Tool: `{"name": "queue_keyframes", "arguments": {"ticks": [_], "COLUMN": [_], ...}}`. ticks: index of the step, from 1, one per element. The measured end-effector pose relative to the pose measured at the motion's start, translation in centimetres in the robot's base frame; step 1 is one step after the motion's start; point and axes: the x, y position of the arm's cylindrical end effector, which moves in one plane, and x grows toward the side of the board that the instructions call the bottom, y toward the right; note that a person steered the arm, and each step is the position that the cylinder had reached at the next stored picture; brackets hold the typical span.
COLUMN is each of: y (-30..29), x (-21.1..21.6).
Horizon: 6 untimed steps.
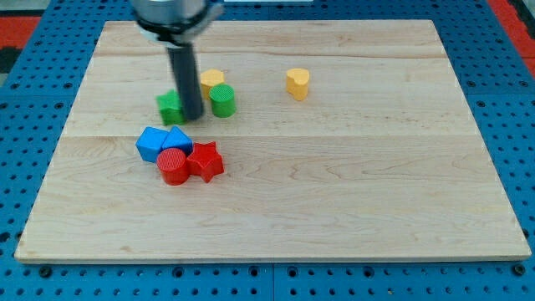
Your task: Move green star to the center left
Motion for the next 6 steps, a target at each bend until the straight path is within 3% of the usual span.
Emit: {"name": "queue_keyframes", "arguments": {"ticks": [3, 4, 5, 6], "y": [-8.2, -8.5, -13.5, -12.9], "x": [1.4, 2.6, -0.2, -2.6]}}
